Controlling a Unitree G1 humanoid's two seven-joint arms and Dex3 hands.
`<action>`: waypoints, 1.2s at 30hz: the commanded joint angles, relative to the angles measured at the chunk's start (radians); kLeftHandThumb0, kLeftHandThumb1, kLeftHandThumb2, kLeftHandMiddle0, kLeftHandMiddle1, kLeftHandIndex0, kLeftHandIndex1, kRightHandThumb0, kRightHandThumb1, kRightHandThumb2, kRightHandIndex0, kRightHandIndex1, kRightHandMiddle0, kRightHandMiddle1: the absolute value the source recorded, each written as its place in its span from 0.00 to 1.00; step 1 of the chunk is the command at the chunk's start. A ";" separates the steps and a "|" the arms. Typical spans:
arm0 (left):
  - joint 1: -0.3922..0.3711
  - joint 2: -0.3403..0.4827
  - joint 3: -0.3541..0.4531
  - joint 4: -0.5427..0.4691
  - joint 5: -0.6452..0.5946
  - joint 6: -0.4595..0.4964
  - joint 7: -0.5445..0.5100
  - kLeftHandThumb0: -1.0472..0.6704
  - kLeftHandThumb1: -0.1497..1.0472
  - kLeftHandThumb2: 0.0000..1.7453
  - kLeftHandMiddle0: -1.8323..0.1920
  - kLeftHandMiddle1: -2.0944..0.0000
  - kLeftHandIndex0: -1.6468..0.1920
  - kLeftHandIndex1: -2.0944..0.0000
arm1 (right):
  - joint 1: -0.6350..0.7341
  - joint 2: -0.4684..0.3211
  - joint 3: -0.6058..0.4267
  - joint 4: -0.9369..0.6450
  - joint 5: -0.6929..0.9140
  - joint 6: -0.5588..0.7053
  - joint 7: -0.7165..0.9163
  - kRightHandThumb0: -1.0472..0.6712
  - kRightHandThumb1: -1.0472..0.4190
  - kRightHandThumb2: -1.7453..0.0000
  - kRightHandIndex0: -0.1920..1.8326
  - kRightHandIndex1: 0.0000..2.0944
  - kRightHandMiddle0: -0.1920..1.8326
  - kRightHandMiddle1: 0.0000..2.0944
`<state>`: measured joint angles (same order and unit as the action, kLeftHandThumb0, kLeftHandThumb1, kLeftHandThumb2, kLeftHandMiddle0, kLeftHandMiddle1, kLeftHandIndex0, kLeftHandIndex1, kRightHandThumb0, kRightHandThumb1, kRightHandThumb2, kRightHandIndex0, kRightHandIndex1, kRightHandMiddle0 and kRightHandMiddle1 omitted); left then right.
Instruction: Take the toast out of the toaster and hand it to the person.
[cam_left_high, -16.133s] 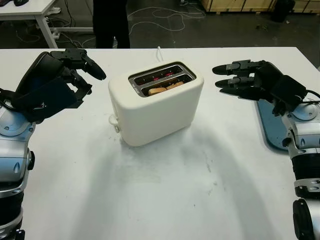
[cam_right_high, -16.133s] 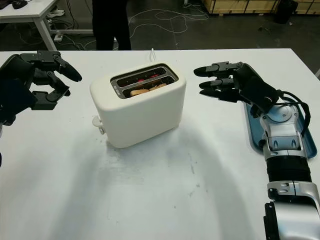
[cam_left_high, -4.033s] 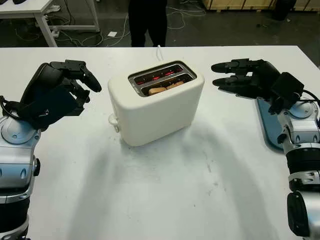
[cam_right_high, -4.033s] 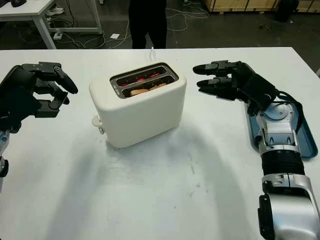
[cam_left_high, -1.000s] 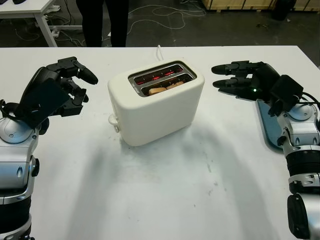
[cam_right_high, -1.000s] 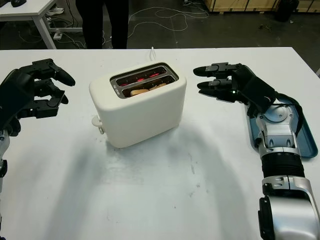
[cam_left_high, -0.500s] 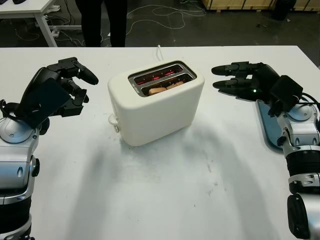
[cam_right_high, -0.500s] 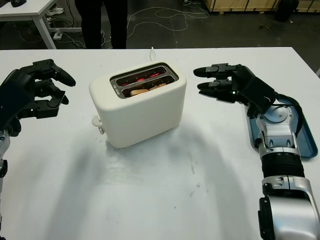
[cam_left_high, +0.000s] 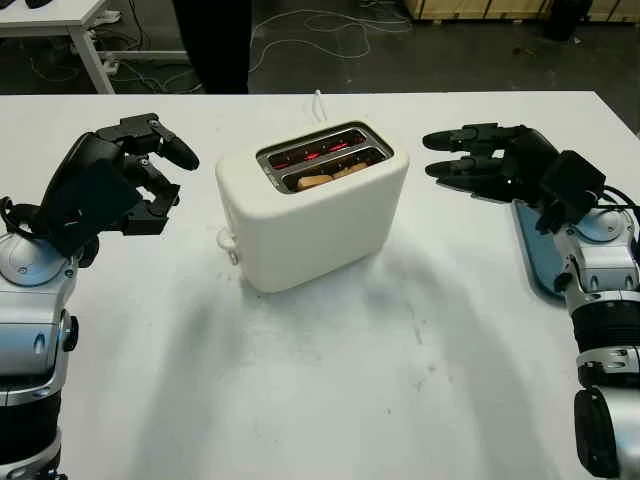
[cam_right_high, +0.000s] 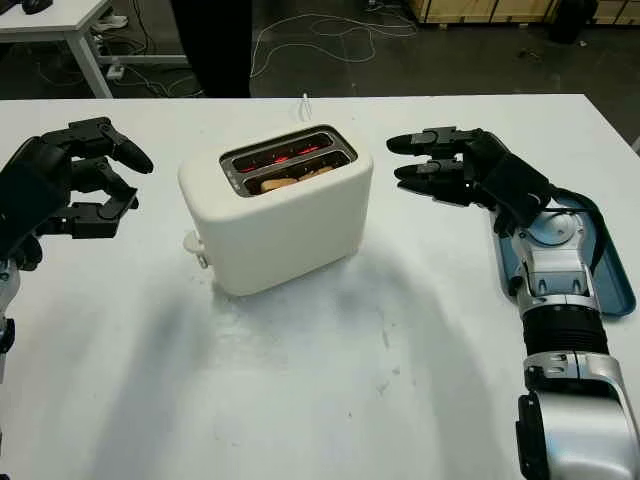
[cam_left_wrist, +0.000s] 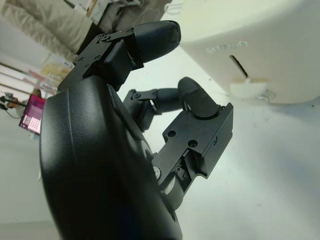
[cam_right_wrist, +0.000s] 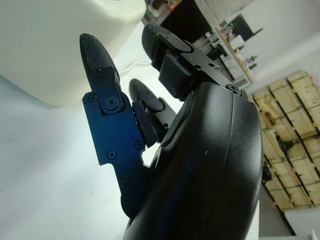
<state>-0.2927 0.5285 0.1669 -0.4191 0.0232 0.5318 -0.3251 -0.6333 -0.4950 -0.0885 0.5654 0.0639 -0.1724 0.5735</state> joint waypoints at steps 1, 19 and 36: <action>-0.008 0.007 0.001 0.003 0.003 -0.017 0.004 0.87 0.54 0.47 0.59 0.27 0.61 0.34 | -0.003 0.006 -0.001 -0.008 0.009 0.003 -0.002 0.32 0.16 1.00 0.52 0.00 0.48 0.00; -0.017 0.003 0.000 -0.027 0.001 0.048 0.006 0.96 0.69 0.19 0.56 0.27 0.61 0.37 | 0.003 0.005 0.002 -0.014 0.003 -0.003 -0.009 0.32 0.16 1.00 0.52 0.00 0.49 0.00; -0.017 -0.014 0.031 -0.024 -0.063 0.052 -0.007 0.88 0.41 0.51 0.56 0.22 0.61 0.30 | 0.007 0.005 0.004 -0.023 0.001 0.011 -0.012 0.31 0.16 1.00 0.52 0.00 0.49 0.00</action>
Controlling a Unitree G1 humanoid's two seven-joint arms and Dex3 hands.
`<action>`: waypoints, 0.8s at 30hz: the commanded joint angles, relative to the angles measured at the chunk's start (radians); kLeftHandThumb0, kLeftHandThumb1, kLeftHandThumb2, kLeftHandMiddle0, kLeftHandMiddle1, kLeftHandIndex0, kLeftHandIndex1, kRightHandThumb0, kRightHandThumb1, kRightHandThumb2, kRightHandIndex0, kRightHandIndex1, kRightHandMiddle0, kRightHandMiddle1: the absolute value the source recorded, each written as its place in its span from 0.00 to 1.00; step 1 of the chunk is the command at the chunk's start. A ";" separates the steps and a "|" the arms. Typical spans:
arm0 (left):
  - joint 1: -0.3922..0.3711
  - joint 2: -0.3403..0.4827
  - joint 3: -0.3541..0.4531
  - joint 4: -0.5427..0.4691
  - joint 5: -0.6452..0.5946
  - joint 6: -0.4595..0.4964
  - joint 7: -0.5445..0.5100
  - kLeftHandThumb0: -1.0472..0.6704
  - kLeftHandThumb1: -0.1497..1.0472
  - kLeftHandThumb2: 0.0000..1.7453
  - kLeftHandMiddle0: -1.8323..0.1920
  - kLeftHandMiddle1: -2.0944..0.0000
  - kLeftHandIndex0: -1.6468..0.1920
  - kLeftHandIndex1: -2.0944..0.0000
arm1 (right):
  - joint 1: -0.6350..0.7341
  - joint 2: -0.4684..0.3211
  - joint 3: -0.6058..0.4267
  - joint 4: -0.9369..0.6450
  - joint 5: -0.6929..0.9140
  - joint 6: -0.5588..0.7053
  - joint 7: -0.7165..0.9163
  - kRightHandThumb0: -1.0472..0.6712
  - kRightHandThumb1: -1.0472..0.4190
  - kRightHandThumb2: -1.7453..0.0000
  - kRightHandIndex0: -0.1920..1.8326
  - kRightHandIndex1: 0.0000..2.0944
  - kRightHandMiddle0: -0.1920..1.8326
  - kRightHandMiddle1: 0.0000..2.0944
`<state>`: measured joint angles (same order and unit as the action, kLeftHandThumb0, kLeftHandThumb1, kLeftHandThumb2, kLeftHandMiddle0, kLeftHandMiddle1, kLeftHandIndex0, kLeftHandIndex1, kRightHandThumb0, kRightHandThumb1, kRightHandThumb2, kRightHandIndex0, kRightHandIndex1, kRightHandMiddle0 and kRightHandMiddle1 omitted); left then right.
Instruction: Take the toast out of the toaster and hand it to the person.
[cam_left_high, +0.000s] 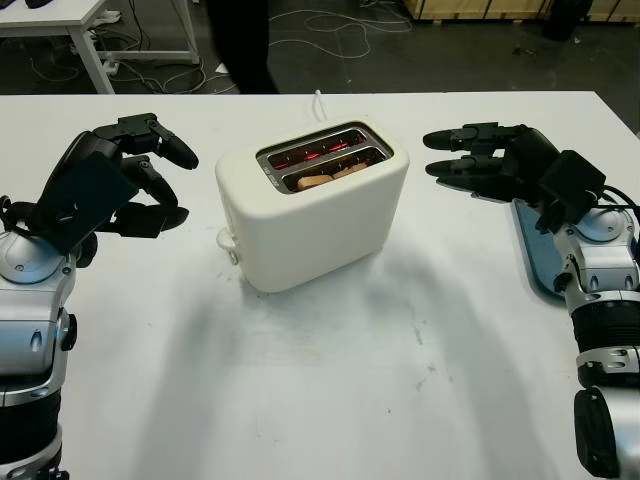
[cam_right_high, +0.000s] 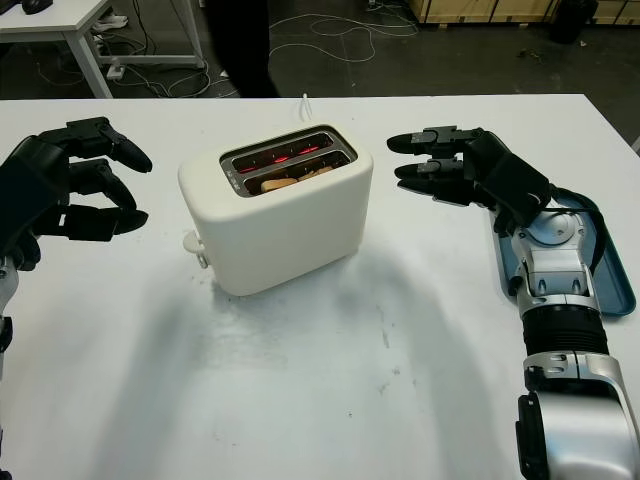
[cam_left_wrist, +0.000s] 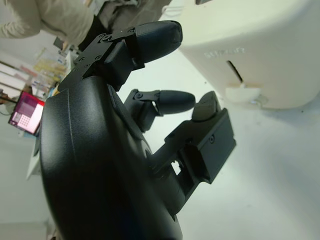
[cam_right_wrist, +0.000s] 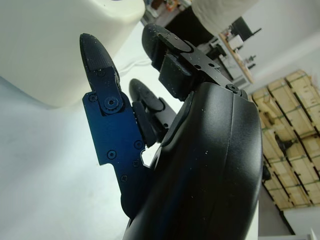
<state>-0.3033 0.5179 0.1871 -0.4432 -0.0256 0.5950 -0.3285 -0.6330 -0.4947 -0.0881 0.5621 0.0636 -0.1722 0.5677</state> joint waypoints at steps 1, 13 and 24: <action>-0.006 -0.004 0.012 0.002 -0.018 -0.013 -0.002 0.88 0.37 0.56 0.56 0.21 0.61 0.29 | 0.008 0.005 0.003 -0.021 0.004 0.013 -0.006 0.31 0.16 1.00 0.52 0.00 0.48 0.00; 0.018 0.028 -0.002 0.064 -0.004 -0.161 -0.014 0.63 0.30 0.82 0.54 0.25 0.57 0.29 | 0.008 0.004 0.004 -0.016 -0.001 0.000 -0.007 0.31 0.16 1.00 0.52 0.00 0.49 0.00; 0.029 0.029 -0.006 0.098 -0.004 -0.229 -0.013 0.40 0.61 0.96 0.51 0.26 0.55 0.29 | 0.006 0.003 0.006 -0.011 -0.004 -0.010 -0.006 0.31 0.15 1.00 0.53 0.00 0.49 0.00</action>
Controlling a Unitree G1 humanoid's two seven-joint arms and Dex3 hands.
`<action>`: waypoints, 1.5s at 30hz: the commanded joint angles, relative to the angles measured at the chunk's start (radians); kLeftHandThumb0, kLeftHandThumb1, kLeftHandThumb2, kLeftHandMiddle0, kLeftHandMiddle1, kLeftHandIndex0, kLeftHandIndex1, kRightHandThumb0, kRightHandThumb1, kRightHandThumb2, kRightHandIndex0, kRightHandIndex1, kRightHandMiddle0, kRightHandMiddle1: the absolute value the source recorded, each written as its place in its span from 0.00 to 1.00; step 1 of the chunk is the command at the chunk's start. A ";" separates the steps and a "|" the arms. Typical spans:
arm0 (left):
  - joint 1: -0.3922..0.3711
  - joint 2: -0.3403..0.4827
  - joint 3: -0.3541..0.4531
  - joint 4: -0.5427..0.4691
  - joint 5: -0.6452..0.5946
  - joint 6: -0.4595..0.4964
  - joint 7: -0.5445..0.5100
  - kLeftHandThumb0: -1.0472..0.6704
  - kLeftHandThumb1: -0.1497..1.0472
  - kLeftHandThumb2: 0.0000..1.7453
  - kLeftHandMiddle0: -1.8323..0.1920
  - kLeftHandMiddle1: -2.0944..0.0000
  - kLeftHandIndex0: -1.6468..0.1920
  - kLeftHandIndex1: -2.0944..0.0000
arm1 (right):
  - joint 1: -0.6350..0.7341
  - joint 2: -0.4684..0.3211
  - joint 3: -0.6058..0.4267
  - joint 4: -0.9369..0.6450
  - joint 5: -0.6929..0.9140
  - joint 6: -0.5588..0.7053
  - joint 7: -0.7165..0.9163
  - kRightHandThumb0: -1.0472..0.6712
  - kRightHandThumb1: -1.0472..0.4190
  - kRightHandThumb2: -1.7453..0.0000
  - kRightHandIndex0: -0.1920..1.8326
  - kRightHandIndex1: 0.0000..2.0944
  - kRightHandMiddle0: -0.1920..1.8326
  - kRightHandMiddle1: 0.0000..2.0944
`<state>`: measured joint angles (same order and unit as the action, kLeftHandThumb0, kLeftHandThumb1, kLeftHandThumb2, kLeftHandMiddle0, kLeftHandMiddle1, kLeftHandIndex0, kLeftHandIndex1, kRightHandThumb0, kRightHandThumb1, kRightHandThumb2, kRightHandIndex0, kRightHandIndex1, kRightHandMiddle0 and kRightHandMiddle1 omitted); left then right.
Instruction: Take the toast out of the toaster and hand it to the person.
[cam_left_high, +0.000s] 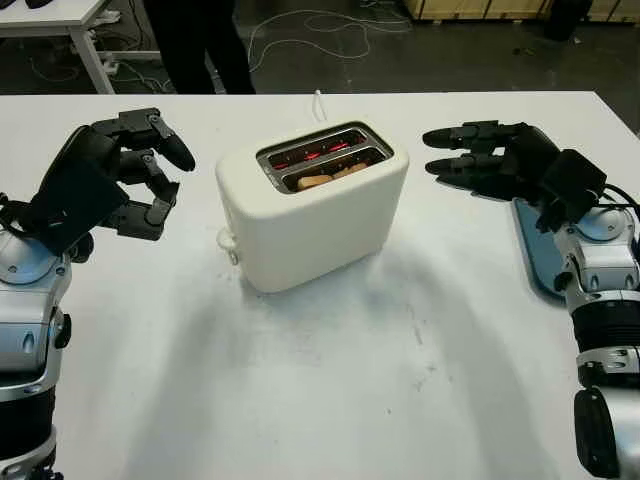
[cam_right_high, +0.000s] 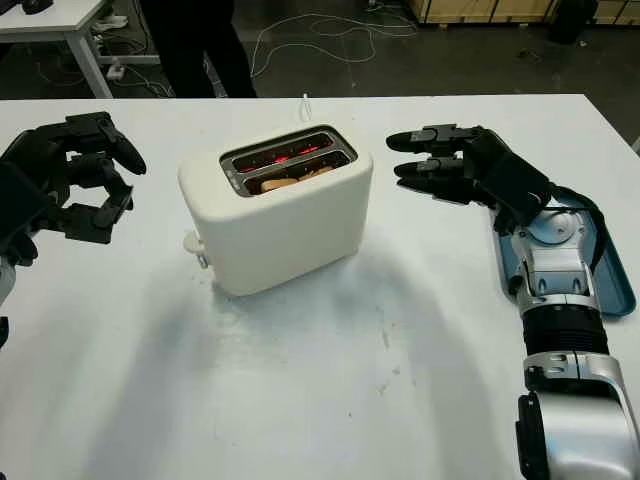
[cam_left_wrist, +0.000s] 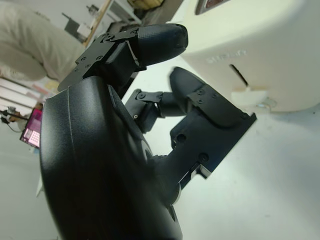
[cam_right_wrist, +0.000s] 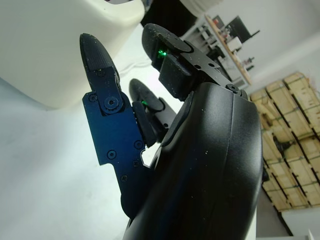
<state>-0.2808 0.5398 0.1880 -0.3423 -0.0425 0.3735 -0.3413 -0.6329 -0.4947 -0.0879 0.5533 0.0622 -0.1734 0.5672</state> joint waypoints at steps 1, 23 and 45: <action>0.003 0.012 -0.013 -0.021 0.021 0.021 0.005 0.38 0.66 0.95 0.52 0.27 0.56 0.29 | 0.005 0.002 0.006 -0.002 -0.004 -0.012 -0.005 0.31 0.15 1.00 0.53 0.00 0.49 0.00; 0.003 0.011 -0.020 -0.101 0.012 0.172 0.030 0.28 0.81 0.84 0.55 0.28 0.61 0.31 | 0.014 -0.002 0.010 -0.022 -0.010 0.003 -0.010 0.30 0.15 1.00 0.52 0.00 0.48 0.00; -0.012 -0.005 -0.030 -0.088 0.033 0.180 0.049 0.60 0.68 0.72 0.56 0.26 0.59 0.31 | 0.002 -0.001 0.008 0.008 -0.006 -0.007 -0.003 0.32 0.15 1.00 0.52 0.00 0.48 0.00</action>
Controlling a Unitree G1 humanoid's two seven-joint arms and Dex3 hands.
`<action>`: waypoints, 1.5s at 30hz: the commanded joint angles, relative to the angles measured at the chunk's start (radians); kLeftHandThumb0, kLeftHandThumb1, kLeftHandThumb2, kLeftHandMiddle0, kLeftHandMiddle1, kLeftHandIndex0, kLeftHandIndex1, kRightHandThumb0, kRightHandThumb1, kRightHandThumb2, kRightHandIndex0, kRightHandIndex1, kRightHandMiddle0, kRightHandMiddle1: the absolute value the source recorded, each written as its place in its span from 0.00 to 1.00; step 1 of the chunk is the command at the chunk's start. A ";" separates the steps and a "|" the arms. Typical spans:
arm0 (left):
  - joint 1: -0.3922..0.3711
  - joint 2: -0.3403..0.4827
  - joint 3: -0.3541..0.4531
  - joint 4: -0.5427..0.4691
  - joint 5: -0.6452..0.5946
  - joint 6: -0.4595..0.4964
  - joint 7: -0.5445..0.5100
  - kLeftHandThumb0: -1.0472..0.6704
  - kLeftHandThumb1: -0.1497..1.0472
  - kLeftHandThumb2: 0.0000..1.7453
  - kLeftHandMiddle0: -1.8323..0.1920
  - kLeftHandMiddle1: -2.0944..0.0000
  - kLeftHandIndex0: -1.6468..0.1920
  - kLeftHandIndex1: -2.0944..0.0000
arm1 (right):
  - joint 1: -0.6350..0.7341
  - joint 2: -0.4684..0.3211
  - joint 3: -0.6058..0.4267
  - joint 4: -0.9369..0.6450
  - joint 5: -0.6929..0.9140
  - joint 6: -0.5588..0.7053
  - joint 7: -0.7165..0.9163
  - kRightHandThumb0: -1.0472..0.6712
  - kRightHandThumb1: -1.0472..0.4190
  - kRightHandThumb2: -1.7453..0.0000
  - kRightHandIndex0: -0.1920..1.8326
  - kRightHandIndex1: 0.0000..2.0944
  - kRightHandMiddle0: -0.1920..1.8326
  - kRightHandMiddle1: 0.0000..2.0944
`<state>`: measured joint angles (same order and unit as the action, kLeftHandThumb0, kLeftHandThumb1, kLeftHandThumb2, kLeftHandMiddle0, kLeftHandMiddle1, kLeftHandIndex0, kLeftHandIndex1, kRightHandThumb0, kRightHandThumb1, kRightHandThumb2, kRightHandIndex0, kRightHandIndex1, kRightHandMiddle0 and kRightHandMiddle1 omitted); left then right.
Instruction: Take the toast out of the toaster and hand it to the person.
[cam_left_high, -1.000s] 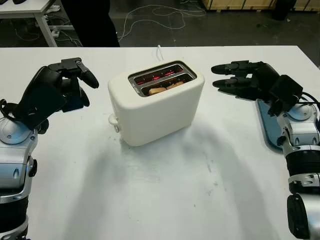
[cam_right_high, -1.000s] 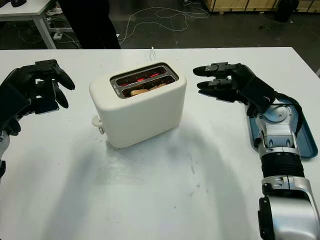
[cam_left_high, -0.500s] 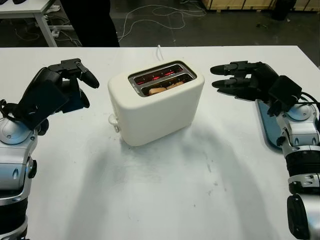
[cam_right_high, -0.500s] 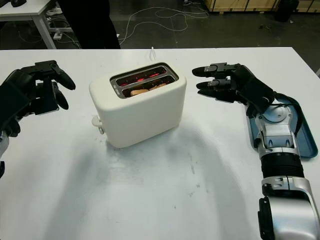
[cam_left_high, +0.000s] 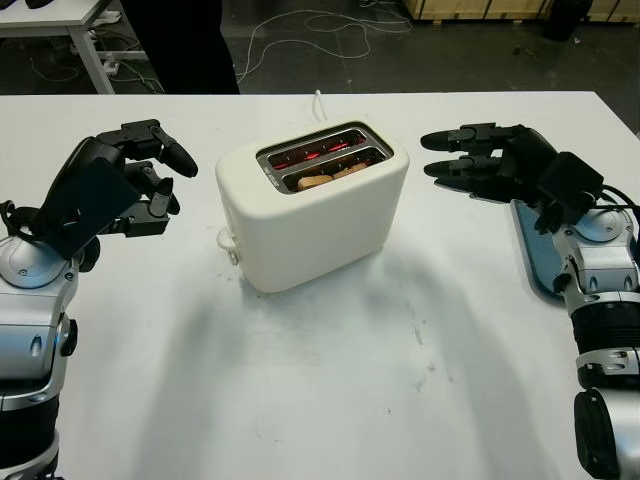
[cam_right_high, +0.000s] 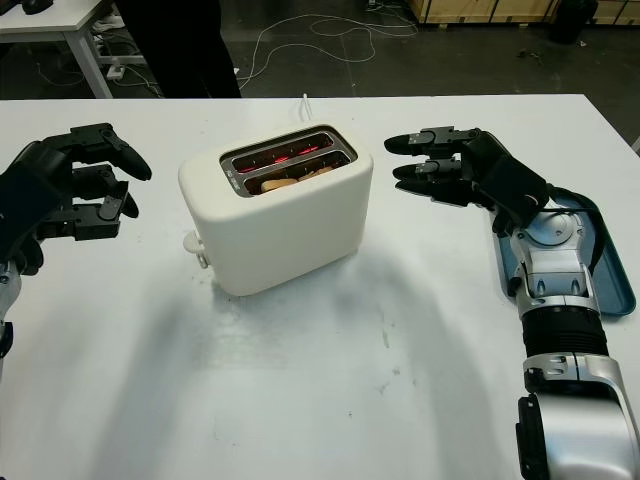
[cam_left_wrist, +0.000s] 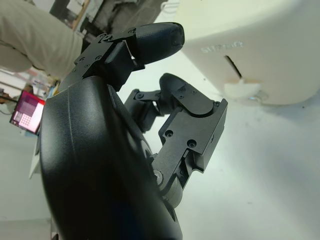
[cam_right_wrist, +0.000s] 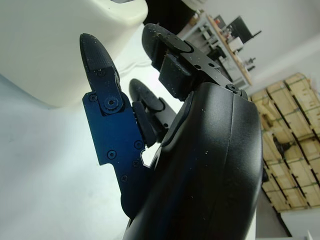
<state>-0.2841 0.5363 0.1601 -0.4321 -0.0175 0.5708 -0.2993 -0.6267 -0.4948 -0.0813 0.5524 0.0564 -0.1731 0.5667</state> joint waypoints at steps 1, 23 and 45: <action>-0.009 -0.002 -0.002 0.003 0.007 -0.019 0.006 0.60 0.70 0.72 0.56 0.26 0.59 0.31 | -0.004 -0.002 0.002 0.009 -0.001 -0.012 0.000 0.32 0.15 1.00 0.52 0.00 0.48 0.00; -0.014 -0.006 0.004 0.002 -0.004 -0.005 0.006 0.62 0.74 0.69 0.55 0.27 0.59 0.32 | -0.001 0.000 0.001 0.012 0.000 -0.023 -0.004 0.32 0.16 1.00 0.53 0.00 0.49 0.00; -0.022 0.003 -0.003 0.005 0.005 -0.007 0.002 0.63 0.69 0.72 0.55 0.27 0.58 0.32 | 0.001 -0.001 0.002 0.009 0.000 -0.017 -0.004 0.31 0.16 1.00 0.52 0.00 0.49 0.00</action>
<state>-0.2948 0.5343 0.1599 -0.4273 -0.0189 0.5708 -0.2991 -0.6272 -0.4948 -0.0813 0.5627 0.0559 -0.1799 0.5643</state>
